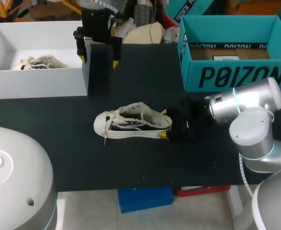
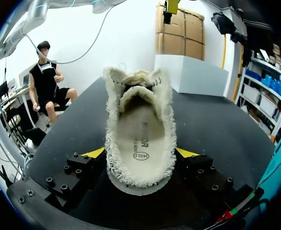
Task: Take the shoe out of the shoebox, open the shoe tongue, remove and reinsert the insole, then place the shoe into the shoebox
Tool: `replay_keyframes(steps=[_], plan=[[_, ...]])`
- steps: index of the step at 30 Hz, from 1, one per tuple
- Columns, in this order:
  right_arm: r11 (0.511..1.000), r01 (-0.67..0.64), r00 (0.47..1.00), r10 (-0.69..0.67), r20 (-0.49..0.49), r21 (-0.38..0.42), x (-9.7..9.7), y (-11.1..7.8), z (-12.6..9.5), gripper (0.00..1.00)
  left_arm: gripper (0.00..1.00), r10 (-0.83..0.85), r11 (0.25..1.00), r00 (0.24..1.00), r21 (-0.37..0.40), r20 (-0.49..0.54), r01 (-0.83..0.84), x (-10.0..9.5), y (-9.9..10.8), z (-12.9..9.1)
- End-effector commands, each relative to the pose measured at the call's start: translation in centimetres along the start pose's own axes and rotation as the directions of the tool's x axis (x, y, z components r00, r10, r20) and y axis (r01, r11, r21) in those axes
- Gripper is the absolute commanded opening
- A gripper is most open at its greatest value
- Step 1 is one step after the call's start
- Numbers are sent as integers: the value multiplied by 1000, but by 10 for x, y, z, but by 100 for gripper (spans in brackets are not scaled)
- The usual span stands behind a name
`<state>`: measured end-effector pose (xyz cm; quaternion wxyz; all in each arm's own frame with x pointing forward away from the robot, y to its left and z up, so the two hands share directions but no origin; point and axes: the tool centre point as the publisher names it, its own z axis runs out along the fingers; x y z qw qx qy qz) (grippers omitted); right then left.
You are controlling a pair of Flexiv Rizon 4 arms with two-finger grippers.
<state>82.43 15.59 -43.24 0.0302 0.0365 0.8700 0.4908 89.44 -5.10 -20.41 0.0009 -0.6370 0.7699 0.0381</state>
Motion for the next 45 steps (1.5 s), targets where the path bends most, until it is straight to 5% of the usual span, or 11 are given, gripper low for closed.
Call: replay_keyframes(steps=[1, 7, 9, 11, 18, 33, 45], plan=[[1000, -1, 1000, 1, 2, 2, -1, 0, 2, 0, 100, -2, 1000, 1000, 5, -4, 2, -2, 1, 1], [1000, -1, 1000, 1, 2, 2, -1, 0, 2, 0, 100, -2, 1000, 1000, 5, -4, 2, -2, 1, 1], [1000, -1, 1000, 1, 2, 2, -1, 0, 2, 0, 100, -108, 994, 987, 17, 118, 107, -2, 1, 1], [1000, -1, 1000, 1, 2, 2, -1, 0, 2, 0, 100, -208, 978, 952, 49, 225, 202, 6, 7, 1], [1000, -1, 1000, 1, 2, 2, -1, 0, 2, 0, 100, -340, 940, 895, 117, 287, 320, 43, 33, 13], [1000, -1, 1000, 1, 2, 2, -1, 0, 2, 0, 100, -157, 987, 951, 75, 268, 142, 98, 59, 69], [1000, -1, 1000, 1, 2, 2, -1, 0, 2, 0, 100, 6, 998, 938, -54, 345, 14, 127, 60, 120]])
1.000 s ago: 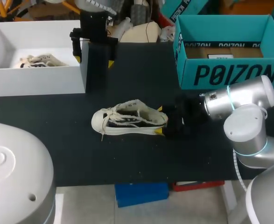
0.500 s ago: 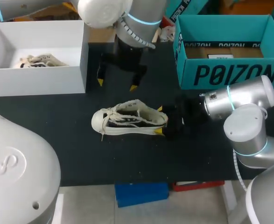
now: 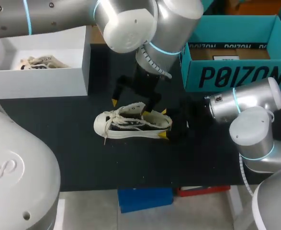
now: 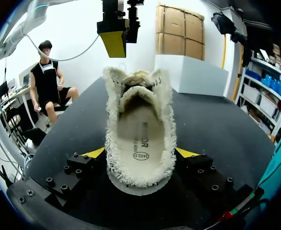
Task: Take the shoe out of the shoebox, open the shoe tongue, remove and reinsert the insole, then place the shoe into the shoebox
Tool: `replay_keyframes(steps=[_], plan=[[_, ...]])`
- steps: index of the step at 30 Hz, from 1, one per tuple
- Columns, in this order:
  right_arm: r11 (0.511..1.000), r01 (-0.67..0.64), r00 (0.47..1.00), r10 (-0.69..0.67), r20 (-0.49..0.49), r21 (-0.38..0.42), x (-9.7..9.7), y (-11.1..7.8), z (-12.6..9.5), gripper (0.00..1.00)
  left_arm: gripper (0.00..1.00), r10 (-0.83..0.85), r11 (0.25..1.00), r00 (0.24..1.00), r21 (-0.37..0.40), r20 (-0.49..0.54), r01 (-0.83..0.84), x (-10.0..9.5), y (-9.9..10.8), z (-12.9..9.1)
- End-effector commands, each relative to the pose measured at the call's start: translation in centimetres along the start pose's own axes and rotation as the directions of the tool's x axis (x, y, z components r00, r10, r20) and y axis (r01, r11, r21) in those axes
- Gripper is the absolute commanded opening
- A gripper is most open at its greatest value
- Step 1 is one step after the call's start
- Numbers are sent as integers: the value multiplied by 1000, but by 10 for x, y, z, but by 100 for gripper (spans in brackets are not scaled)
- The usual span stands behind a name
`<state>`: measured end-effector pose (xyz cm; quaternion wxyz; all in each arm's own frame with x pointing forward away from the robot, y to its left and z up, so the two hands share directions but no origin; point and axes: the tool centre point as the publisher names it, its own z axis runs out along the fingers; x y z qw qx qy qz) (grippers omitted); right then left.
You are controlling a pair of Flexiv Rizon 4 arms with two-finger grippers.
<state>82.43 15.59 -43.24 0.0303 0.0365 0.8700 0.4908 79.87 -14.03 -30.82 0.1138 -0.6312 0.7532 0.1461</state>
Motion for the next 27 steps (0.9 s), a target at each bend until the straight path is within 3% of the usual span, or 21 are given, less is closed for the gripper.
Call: replay_keyframes(steps=[1, 11, 26, 27], plan=[[1000, -2, 1000, 2, 2, 2, -1, 0, 2, 0, 100, 25, 999, 998, -31, 50, -24, 23, -12, 13], [1000, -2, 1000, 2, 2, 2, -1, 0, 2, 0, 100, 33, 999, 995, -45, 92, -29, 32, -17, 31], [1000, -2, 1000, 2, 2, 2, -1, 0, 2, 0, 100, 8, 1000, 990, -29, 144, -4, 21, -13, 52], [1000, -2, 1000, 2, 2, 2, -1, 0, 2, 0, 82, 8, 1000, 989, -28, 146, -4, 20, -14, 52]])
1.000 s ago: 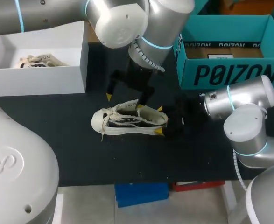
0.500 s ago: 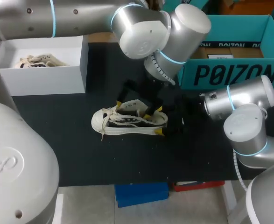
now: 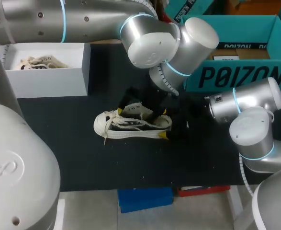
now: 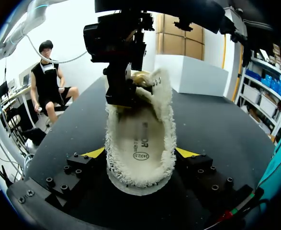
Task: Take the shoe out of the shoebox, open the shoe tongue, remove and reinsert the insole, then place the shoe into the shoebox
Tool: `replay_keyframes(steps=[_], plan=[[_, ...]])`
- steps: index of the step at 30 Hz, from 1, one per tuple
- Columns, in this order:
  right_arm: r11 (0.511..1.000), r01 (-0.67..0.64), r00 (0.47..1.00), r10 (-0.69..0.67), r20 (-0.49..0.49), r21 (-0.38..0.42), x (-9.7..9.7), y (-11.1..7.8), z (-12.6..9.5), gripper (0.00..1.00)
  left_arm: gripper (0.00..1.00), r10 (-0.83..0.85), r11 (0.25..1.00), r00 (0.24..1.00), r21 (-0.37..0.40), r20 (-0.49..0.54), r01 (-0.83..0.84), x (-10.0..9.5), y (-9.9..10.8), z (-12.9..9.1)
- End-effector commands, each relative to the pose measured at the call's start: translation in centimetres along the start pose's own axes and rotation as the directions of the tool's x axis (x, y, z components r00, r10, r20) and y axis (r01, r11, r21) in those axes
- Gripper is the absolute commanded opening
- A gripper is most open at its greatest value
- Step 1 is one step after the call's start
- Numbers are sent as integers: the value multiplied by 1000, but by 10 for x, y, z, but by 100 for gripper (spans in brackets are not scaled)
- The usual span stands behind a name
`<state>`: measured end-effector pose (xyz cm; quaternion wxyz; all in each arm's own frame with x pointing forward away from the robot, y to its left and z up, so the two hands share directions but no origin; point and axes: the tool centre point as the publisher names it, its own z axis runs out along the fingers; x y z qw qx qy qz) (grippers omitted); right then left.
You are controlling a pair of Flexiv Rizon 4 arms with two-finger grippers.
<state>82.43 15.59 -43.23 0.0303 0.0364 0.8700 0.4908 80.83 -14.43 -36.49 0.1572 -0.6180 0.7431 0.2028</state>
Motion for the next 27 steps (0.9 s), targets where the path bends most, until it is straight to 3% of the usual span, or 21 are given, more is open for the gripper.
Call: replay_keyframes(steps=[1, 3, 13, 21, 27], plan=[[1000, -2, 1000, 2, 2, 2, -1, 0, 2, 0, 42, -1, 1000, 1000, 4, 7, 1, -2, 0, 1], [1000, -2, 1000, 2, 2, 2, -1, 0, 2, 0, 0, 6, 1000, 1000, 8, 13, -6, -3, 0, 0], [1000, -2, 1000, 2, 2, 2, -1, 0, 2, 0, 0, 30, 999, 999, 22, 30, -31, -2, 0, 0], [1000, -2, 1000, 2, 2, 2, -1, 0, 2, 0, 0, 10, 1000, 999, 24, 34, -11, -8, -12, 4], [1000, -2, 1000, 2, 2, 2, -1, 0, 2, 0, 0, -10, 998, 1000, 60, -18, 11, -20, -16, -14]])
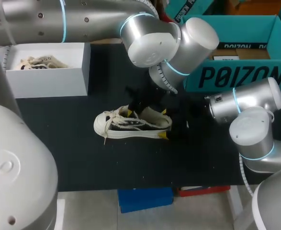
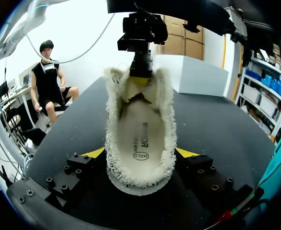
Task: Take the shoe out of the shoebox, open the shoe tongue, remove and reinsert the insole, then place the shoe into the shoebox
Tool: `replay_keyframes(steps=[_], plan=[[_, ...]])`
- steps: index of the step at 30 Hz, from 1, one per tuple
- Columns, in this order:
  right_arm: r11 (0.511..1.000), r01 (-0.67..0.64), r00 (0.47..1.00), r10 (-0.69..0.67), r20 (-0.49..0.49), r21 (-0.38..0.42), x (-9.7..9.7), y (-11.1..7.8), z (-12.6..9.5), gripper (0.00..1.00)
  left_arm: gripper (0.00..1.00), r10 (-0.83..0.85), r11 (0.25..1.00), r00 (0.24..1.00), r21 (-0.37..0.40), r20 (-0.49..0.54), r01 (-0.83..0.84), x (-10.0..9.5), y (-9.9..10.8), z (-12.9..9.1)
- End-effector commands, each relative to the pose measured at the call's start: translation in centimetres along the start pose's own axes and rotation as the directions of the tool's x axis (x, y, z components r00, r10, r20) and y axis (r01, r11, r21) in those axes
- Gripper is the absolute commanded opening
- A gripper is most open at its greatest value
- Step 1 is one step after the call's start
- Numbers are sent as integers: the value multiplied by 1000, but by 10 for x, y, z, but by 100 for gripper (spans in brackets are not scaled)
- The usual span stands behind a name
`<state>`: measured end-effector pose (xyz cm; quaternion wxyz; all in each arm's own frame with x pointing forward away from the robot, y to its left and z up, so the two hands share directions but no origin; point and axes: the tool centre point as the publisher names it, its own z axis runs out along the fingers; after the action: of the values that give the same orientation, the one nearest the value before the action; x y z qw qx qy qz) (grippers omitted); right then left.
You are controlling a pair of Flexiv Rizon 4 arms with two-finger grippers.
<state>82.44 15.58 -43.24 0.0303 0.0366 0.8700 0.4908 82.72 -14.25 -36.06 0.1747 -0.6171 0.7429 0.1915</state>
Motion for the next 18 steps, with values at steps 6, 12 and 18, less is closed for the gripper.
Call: replay_keyframes(steps=[6, 12, 18], plan=[[1000, -1, 1000, 1, 2, 2, 0, 0, 2, 0, 0, -25, 998, 997, 60, -76, 30, -35, 1, -23], [1000, -1, 1000, 1, 2, 2, 0, 0, 2, 0, 0, -58, 994, 994, 83, -93, 66, -64, 6, -24], [1000, -1, 1000, 1, 2, 2, 0, 0, 2, 0, 0, -78, 992, 995, 89, -68, 84, -83, 17, -9]])
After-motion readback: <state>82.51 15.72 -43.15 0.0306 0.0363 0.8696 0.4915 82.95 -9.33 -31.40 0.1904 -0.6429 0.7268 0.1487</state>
